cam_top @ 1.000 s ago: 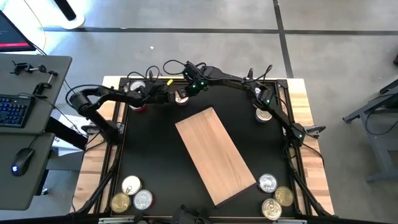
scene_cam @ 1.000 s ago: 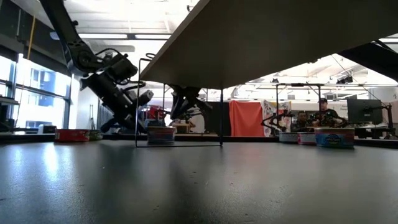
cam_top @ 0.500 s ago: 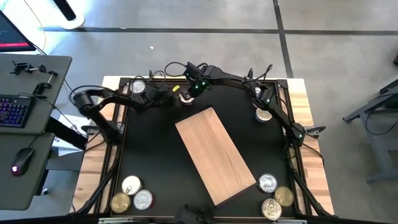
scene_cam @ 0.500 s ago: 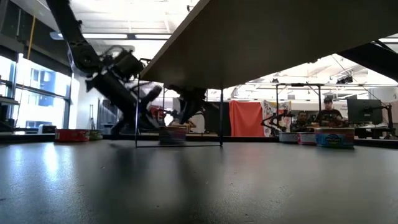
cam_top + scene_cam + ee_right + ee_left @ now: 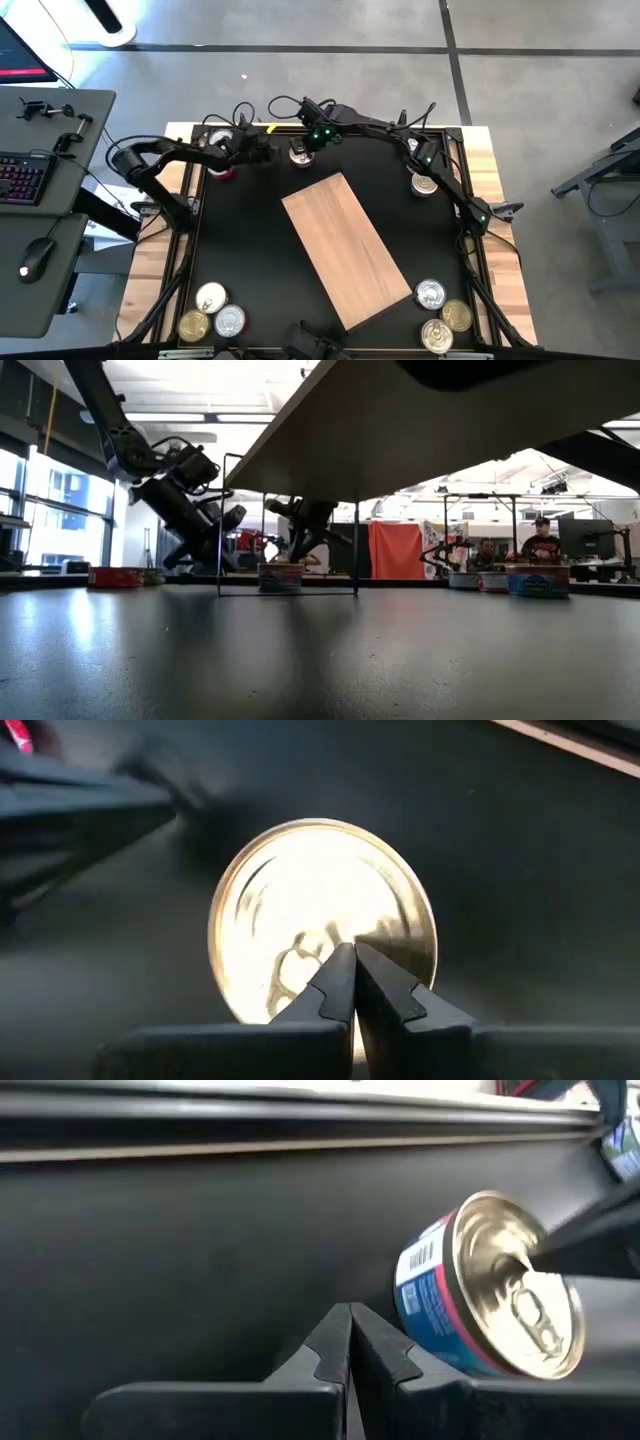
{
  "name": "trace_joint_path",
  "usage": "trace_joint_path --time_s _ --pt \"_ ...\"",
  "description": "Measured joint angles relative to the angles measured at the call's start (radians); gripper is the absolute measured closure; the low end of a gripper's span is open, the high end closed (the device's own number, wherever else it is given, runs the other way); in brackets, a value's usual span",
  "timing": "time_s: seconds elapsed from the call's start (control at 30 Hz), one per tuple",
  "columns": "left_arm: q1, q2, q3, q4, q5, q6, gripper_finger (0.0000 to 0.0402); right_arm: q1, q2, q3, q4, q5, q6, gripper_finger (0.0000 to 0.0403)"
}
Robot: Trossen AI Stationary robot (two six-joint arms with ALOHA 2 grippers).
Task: Stack canned seafood by type on shelf
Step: Put the blue tuna can on the shelf
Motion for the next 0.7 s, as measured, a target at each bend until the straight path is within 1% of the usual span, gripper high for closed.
trace_joint_path --time_s 0.17,0.4,0.5,0.6,0.7 --pt "-0.013 0.009 0.0 0.007 0.016 -0.005 0.0401 0.008 0.0 0.001 -0.023 0.02 -0.02 0.0403" --pt "-0.033 0.001 0.0 0.009 0.036 -0.006 0.0401 0.038 -0.007 0.005 -0.2 0.019 -0.109 0.0403" --pt "-0.062 0.001 0.0 0.012 0.036 -0.008 0.0402 0.055 -0.008 0.005 -0.243 0.038 -0.137 0.0403" --pt "-0.104 0.001 0.0 0.022 0.035 -0.015 0.0401 0.063 -0.009 0.004 -0.248 0.047 -0.149 0.0403" --pt "-0.155 0.001 0.0 0.027 0.01 -0.014 0.0401 0.062 -0.023 0.002 -0.252 0.044 -0.171 0.0403"
